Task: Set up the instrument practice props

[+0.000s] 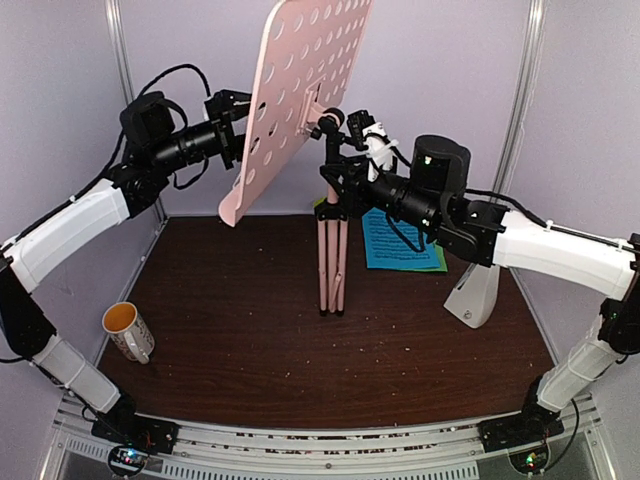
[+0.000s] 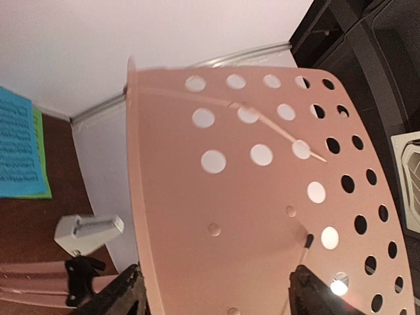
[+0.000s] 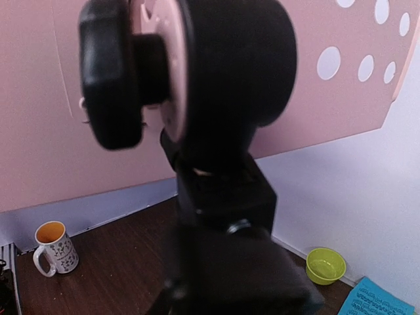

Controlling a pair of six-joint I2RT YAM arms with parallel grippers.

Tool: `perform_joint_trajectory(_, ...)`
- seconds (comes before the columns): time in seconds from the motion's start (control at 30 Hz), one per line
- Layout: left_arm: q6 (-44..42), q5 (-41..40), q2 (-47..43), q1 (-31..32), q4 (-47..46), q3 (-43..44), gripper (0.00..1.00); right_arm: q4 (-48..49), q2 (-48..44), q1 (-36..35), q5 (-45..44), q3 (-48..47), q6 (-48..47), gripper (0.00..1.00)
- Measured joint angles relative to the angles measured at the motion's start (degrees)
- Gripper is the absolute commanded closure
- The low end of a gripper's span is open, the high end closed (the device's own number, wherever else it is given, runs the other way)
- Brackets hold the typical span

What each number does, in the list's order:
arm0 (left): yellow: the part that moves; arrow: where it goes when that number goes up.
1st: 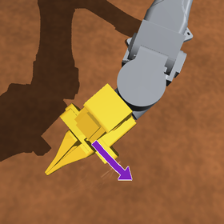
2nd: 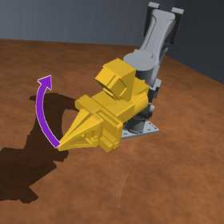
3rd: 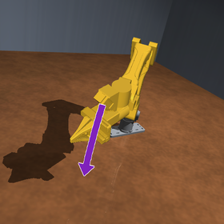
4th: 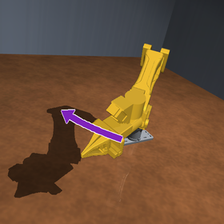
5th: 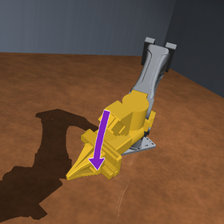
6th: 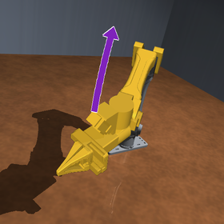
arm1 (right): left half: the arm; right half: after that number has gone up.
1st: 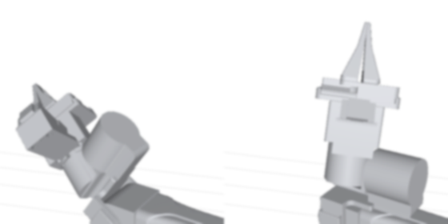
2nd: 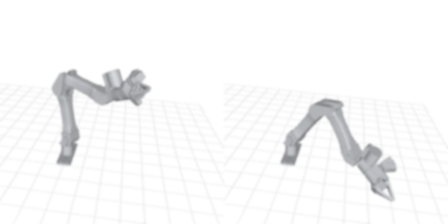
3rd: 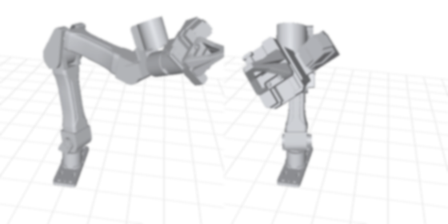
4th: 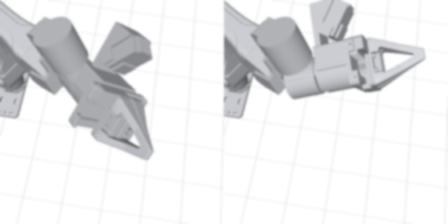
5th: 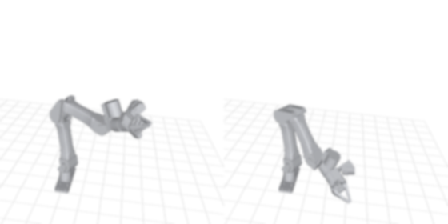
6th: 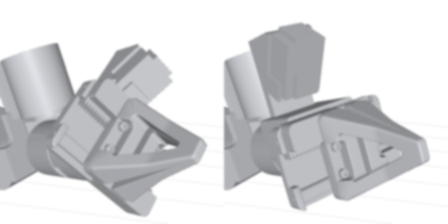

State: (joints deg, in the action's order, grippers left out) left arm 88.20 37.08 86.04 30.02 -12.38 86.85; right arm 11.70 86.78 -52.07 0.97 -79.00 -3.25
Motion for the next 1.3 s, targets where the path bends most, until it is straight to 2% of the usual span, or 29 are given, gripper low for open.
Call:
perform_joint_trajectory(0.13,-4.92,-4.79,-7.56,-5.11,-0.26,-6.71,0.14,-0.90,-0.33,0.35,-0.02,0.33,1.36,1.00)
perform_joint_trajectory(0.23,-12.02,-9.22,-13.99,-8.11,1.44,-9.92,0.13,-2.23,-1.03,0.72,-0.31,0.33,2.29,1.00)
perform_joint_trajectory(0.4,-28.41,-17.53,-21.55,-8.44,5.90,-15.08,0.13,-4.15,-1.97,1.38,-2.01,0.33,4.07,1.00)
perform_joint_trajectory(0.57,-43.32,-26.34,-26.73,-7.50,6.23,-28.24,0.14,-5.40,-2.69,2.01,-2.84,0.33,5.95,1.00)
perform_joint_trajectory(0.77,-60.59,-38.25,-27.47,2.95,5.27,-40.37,0.16,-6.80,-3.65,2.32,-3.10,0.33,7.96,1.00)
perform_joint_trajectory(0.93,-67.84,-41.42,-26.08,8.72,-5.07,-48.81,0.21,-8.11,-4.98,2.34,-3.72,0.81,9.27,1.00)
perform_joint_trajectory(1.1,-73.26,-45.11,-20.33,14.62,-12.52,-52.30,0.25,-8.22,-6.03,2.34,-4.17,1.73,10.47,1.00)
perform_joint_trajectory(1.3,-77.81,-49.13,-11.98,22.69,-20.22,-52.28,0.29,-5.86,-6.12,2.34,-5.55,3.26,11.17,1.00)
